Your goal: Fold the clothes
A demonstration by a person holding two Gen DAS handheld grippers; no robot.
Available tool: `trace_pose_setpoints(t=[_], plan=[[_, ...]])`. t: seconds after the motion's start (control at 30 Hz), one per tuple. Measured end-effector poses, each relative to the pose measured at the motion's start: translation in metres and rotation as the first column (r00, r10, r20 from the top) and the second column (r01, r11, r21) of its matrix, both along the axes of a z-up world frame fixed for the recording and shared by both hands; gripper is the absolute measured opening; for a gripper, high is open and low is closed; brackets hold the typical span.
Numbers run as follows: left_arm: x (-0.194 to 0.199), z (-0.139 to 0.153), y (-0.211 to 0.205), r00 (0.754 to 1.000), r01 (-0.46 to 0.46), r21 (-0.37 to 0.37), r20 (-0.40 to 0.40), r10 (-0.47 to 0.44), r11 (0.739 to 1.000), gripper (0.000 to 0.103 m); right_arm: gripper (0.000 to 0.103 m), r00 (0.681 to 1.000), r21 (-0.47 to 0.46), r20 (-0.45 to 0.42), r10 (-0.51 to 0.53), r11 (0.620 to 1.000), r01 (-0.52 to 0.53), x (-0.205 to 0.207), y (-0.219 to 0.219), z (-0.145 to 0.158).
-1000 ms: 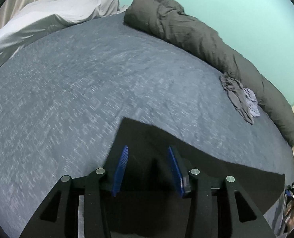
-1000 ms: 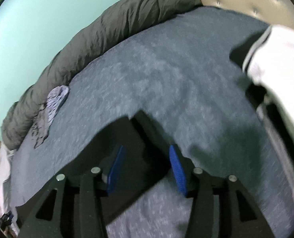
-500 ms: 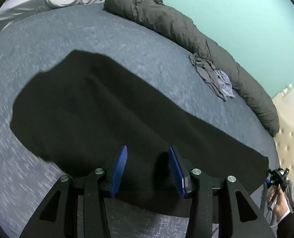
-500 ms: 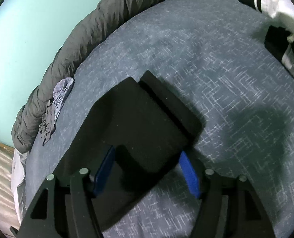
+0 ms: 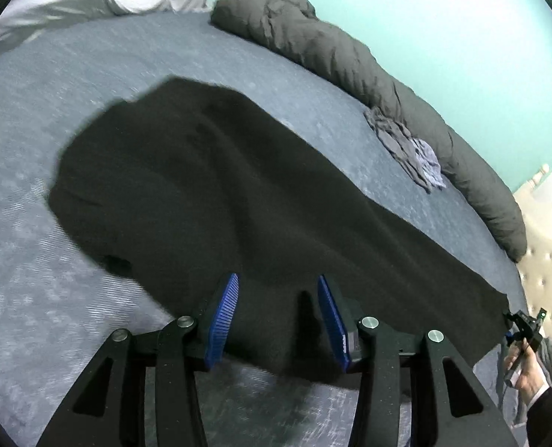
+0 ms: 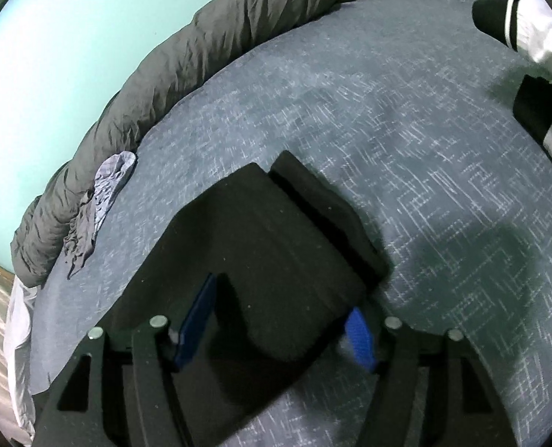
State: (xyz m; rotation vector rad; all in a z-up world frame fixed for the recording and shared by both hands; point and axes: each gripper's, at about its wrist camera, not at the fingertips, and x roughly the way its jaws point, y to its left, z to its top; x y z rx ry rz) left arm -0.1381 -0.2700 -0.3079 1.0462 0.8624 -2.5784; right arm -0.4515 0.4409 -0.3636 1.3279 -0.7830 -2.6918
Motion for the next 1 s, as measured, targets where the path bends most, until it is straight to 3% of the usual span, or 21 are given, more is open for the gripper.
trace_pose_setpoints(t=[0.23,0.5,0.77,0.87,1.0], plan=[[0.037,0.015,-0.022,0.991,-0.132,-0.045,-0.023,0.131,0.990,0.053,0.051,1.000,-0.024,0.001,-0.021,0.999,0.021,-0.001,0.005,-0.001],[0.031,-0.030,-0.059,0.986,-0.162,0.137,-0.021,0.166,0.977,0.064,0.052,0.999,-0.073,0.009,-0.043,0.996,0.044,0.002,0.008,-0.002],[0.017,-0.038,-0.070,0.987,-0.142,0.158,-0.058,0.152,0.977,0.062,0.055,0.999,-0.041,0.009,-0.032,0.999,0.032,-0.003,0.004,-0.001],[0.016,-0.039,-0.073,0.986,-0.139,0.161,-0.069,0.151,0.977,0.053,0.048,1.000,-0.021,0.002,-0.031,0.999,0.031,-0.002,0.003,-0.002],[0.014,-0.040,-0.077,0.985,-0.134,0.166,-0.083,0.150,0.977,0.036,0.013,0.999,0.002,-0.002,-0.042,0.999,0.042,0.001,0.006,0.001]])
